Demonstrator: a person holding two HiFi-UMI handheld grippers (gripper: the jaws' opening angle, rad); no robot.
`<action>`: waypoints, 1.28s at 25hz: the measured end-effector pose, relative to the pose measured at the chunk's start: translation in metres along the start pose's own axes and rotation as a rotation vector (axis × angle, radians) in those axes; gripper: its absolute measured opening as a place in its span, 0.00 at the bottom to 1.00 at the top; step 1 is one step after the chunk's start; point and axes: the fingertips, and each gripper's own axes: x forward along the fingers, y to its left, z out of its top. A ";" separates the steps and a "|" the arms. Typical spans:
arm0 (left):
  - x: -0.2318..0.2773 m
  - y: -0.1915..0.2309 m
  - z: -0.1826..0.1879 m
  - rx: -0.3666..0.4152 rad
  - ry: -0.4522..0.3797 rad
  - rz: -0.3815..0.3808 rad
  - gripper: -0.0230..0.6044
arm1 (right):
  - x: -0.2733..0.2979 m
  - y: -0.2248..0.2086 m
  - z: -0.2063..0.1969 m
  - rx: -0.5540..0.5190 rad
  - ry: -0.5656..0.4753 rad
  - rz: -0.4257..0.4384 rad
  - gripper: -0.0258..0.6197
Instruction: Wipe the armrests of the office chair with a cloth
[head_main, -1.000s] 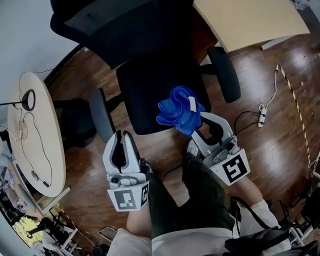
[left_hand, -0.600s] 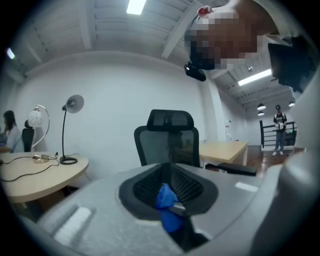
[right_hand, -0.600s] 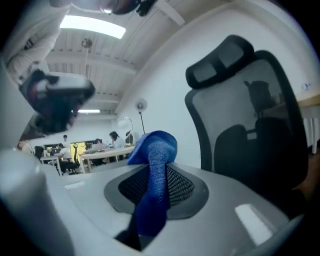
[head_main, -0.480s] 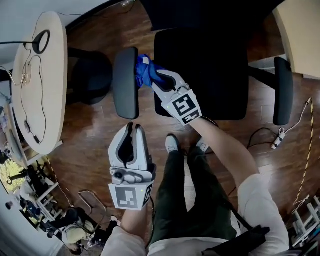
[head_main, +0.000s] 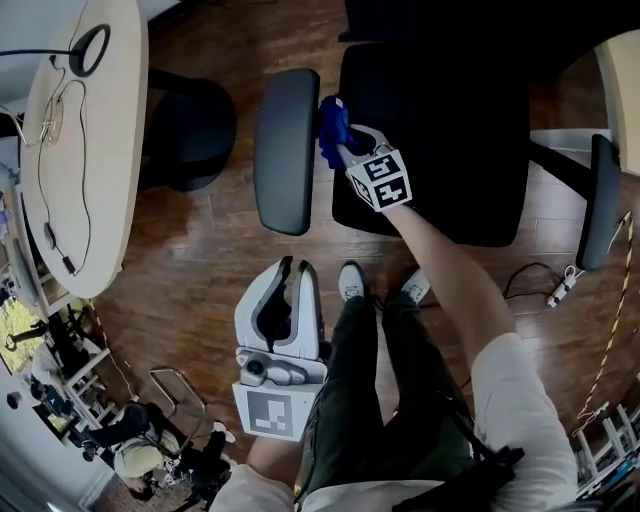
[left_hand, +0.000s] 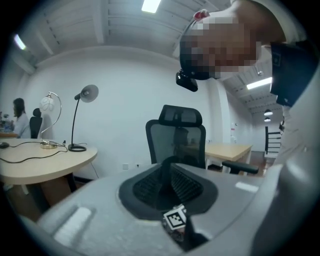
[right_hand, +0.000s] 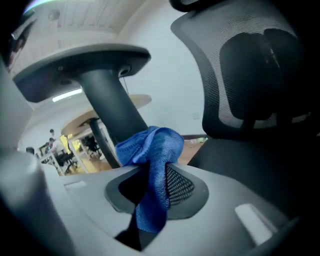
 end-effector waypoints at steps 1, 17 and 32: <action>0.000 0.002 0.001 0.005 -0.001 -0.004 0.12 | -0.010 -0.001 0.011 0.026 -0.055 -0.010 0.18; 0.125 -0.217 0.041 0.005 -0.125 -0.474 0.11 | -0.540 -0.053 0.149 -0.098 -0.726 -0.736 0.18; 0.135 -0.246 0.003 0.098 -0.014 -0.479 0.11 | -0.453 -0.266 0.138 -0.083 0.100 -0.778 0.18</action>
